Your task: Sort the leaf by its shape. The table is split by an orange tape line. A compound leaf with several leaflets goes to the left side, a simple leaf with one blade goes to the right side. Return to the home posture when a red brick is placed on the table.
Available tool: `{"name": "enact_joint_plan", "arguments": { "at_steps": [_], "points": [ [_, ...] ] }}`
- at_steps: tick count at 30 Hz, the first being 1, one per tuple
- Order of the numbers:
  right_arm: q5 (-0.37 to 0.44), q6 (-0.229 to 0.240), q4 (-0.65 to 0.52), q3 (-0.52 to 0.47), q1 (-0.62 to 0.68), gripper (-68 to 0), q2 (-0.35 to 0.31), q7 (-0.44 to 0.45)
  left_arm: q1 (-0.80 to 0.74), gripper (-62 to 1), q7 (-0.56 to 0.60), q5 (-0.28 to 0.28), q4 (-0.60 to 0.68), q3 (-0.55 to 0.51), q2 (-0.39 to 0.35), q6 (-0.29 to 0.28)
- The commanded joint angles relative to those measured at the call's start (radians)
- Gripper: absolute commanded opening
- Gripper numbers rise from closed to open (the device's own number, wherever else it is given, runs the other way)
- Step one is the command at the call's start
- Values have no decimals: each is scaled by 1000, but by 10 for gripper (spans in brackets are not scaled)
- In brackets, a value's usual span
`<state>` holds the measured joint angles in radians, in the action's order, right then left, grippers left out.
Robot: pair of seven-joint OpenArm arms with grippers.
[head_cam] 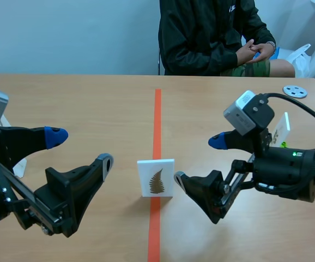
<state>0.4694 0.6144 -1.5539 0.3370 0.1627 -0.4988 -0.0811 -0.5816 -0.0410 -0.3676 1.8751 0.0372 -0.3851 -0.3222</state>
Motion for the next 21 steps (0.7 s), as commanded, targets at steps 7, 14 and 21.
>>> {"name": "enact_joint_plan", "arguments": {
  "at_steps": [7, 14, 21],
  "points": [
    [-134, 1, 141, 128, -132, 4, 61, 118, 3, -37, 18, -7, 5, -11, 2, -2],
    [-283, -5, 291, 233, -186, 4, 145, 225, 3, -37, 24, -7, 5, -12, 2, -2],
    [-381, -80, 352, 280, -199, 4, 189, 314, 3, -37, 25, -7, 5, -28, 2, -2]
  ]
}}
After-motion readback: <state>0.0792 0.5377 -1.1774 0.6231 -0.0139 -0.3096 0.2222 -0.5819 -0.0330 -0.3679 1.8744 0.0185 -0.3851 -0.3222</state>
